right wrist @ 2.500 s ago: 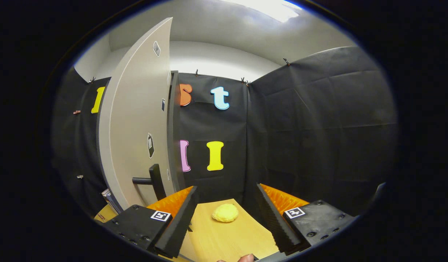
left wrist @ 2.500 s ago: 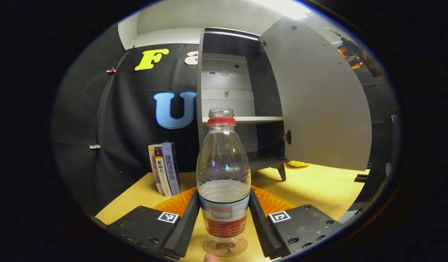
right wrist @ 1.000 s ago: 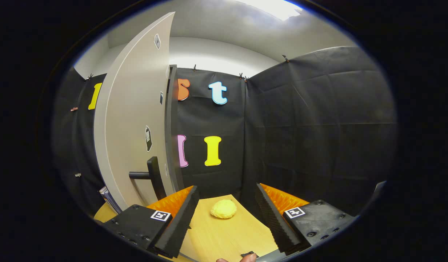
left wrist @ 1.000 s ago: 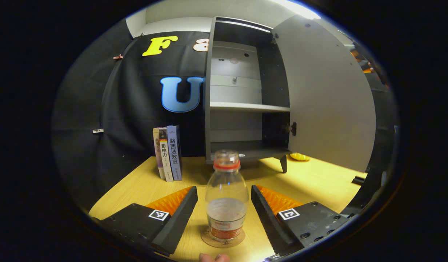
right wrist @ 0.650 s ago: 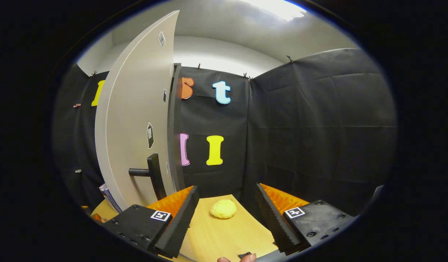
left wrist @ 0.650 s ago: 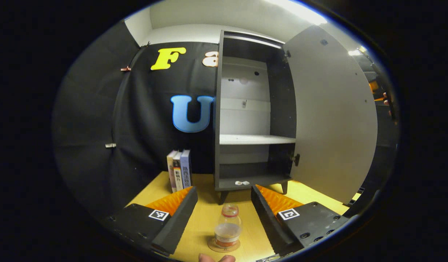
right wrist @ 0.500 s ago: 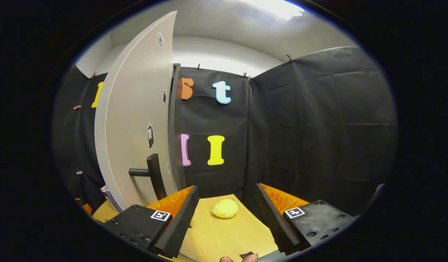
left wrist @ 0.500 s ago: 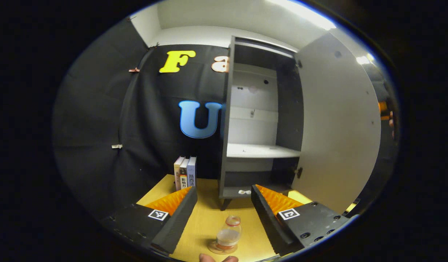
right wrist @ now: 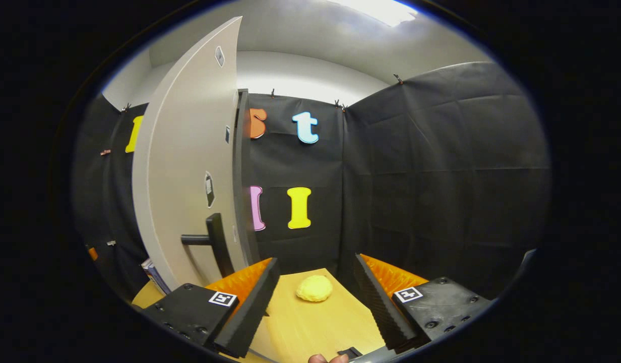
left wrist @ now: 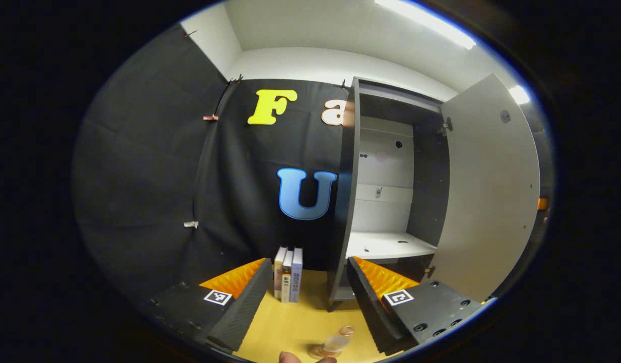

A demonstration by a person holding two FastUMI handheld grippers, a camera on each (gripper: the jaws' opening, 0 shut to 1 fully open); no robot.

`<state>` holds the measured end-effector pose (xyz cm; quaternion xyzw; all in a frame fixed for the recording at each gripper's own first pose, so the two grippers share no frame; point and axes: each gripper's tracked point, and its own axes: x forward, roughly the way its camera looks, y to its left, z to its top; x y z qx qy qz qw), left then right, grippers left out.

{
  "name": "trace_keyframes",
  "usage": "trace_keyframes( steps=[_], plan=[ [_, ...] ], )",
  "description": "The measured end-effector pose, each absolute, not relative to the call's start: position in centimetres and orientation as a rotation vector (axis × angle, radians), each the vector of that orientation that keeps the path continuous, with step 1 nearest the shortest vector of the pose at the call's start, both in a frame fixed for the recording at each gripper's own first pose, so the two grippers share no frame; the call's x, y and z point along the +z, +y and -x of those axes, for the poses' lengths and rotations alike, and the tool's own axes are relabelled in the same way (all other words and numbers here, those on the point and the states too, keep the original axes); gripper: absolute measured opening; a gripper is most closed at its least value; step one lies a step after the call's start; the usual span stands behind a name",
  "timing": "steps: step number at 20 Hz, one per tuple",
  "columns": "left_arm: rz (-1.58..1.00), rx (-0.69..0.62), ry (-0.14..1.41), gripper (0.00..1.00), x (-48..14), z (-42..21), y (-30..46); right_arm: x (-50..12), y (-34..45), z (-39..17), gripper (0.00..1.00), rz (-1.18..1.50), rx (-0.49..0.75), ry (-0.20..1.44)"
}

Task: Open the cabinet door with the right hand, grasp the bottle in the cabinet with the left hand and place it on the coaster, then close the cabinet door with the right hand.

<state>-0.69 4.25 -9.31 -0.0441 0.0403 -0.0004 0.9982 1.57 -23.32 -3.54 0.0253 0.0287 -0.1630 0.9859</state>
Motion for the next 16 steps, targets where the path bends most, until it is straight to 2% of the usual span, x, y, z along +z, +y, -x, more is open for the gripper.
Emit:
trace_keyframes(
  steps=[2,6,16],
  plan=[
    [0.063,0.005,0.087,0.94,-9.1,0.6,4.6,-3.7,-23.0,-1.7,0.94,-0.060,-0.331,0.056],
    [0.044,0.003,0.084,0.94,-9.1,0.5,4.7,-3.9,-21.5,-1.7,0.96,-0.082,-0.311,0.064],
    [-0.008,-0.001,0.065,0.94,-8.9,0.3,4.6,-4.6,-13.0,-2.2,0.96,-0.168,-0.172,0.075]
  ],
)
